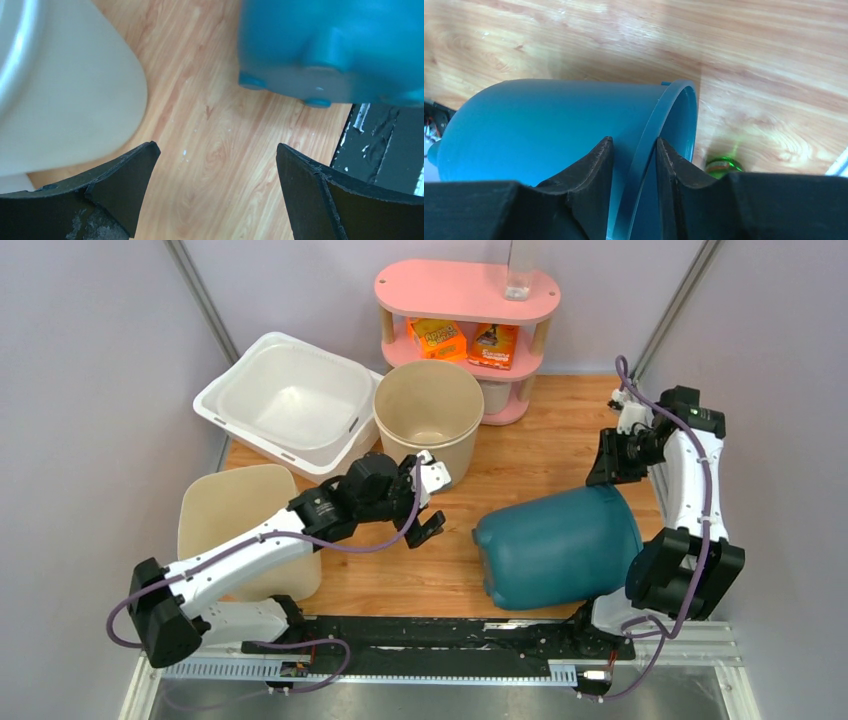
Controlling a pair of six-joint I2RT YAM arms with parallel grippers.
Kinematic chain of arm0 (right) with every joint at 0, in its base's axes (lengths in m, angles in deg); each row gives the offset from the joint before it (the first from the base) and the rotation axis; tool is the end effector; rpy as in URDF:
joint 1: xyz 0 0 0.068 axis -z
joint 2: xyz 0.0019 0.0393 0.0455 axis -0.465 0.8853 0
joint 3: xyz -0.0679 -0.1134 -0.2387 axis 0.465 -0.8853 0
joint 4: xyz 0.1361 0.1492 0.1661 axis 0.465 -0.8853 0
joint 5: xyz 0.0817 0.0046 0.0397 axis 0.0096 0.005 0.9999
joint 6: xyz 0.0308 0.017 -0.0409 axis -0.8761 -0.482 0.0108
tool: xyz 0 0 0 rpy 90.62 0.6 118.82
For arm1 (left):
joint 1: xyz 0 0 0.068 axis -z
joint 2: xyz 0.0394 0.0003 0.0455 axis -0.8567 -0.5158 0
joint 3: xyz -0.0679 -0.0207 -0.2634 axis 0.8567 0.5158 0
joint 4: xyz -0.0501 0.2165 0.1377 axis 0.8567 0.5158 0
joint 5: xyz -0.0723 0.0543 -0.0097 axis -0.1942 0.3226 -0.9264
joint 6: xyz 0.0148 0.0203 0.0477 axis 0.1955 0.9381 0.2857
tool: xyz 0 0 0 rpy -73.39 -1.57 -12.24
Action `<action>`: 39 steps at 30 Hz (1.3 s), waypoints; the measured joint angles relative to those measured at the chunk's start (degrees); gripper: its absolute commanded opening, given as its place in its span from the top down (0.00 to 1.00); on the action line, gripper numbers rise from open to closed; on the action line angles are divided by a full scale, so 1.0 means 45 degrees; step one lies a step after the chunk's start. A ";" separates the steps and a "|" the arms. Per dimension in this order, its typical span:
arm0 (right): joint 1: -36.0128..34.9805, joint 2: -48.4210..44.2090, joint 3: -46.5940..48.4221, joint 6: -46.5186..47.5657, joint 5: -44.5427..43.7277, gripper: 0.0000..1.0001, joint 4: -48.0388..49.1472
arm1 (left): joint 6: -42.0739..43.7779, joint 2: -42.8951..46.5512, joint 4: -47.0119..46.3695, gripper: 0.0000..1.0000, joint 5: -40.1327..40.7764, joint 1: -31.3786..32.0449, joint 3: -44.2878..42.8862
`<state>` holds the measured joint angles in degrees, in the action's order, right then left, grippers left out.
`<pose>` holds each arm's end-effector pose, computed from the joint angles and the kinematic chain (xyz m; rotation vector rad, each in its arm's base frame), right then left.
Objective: Turn the large container upside down
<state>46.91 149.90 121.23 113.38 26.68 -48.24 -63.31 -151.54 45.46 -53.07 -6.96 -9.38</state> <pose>0.2575 -0.0721 0.3282 -0.1870 2.7126 0.5158 0.1512 -0.2061 0.3203 1.2227 1.7645 -0.6611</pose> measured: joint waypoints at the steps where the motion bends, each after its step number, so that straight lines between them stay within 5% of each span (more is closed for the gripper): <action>1: -0.0199 0.0019 -0.0015 0.0058 0.0180 0.60 0.0000 | -0.0335 -0.0214 0.0049 0.00 0.0180 -0.0058 -0.0005; 7: -0.0933 0.0661 0.0112 0.0335 0.0534 0.39 -0.0039 | -0.3322 -0.1676 0.0471 0.00 -0.0413 -0.1467 -0.0087; 13: -0.0835 0.1379 0.0525 0.0418 0.0175 0.35 -0.0214 | -0.5469 -0.1860 0.0262 0.00 -0.1336 -0.2569 0.0359; 20: -0.0704 0.1205 -0.0233 0.0350 0.0583 0.53 0.0228 | -0.5523 -0.2021 0.0121 0.00 -0.1899 -0.2506 0.0374; 28: -0.0704 0.1355 -0.0641 -0.0277 0.0636 0.96 0.1132 | -0.4979 -0.2089 0.0248 0.00 -0.1851 -0.2501 0.0374; 39: -0.1647 0.3463 0.3055 -0.0136 0.4109 1.00 -0.0471 | -0.4328 -0.2089 0.0539 0.00 -0.1549 -0.2788 0.0262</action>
<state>39.50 165.49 134.98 112.77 45.17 -50.36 -82.78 -160.94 47.88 -60.04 -19.51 -8.20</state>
